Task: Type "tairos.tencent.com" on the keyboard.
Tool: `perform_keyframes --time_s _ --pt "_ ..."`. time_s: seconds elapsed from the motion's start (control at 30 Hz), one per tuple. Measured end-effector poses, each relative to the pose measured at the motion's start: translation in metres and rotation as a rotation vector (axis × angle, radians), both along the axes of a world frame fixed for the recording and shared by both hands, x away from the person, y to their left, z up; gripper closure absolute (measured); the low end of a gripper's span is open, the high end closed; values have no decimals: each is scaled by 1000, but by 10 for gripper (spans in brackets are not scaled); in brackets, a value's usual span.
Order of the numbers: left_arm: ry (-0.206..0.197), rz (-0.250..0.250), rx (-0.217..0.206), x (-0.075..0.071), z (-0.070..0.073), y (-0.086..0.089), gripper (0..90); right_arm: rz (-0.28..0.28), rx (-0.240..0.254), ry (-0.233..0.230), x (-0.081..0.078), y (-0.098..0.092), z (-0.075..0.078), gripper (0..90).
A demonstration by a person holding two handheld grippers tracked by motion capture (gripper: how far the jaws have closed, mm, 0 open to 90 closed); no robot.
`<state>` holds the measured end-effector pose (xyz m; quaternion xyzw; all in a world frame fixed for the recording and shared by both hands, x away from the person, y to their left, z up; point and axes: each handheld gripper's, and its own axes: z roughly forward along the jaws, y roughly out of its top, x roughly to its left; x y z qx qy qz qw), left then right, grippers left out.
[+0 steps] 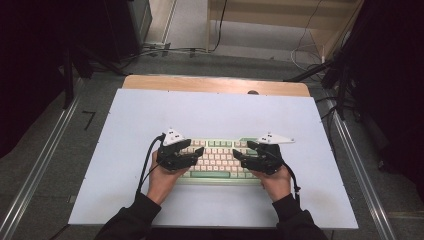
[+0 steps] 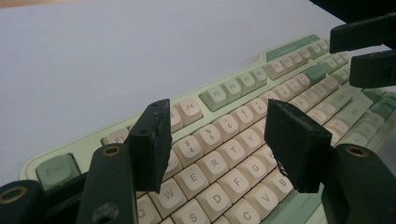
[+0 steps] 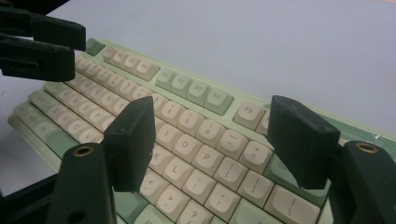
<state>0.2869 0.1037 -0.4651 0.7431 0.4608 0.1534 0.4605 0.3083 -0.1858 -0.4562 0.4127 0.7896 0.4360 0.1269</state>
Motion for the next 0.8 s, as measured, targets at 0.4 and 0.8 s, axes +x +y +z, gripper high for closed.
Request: perform_keyframes --time_s 0.4,0.8 --pt "-6 19 -19 -7 1 12 338 46 8 18 1 3 -4 509" --pt "-1 15 -20 -16 -3 18 343 101 -22 4 1 12 -9 877"
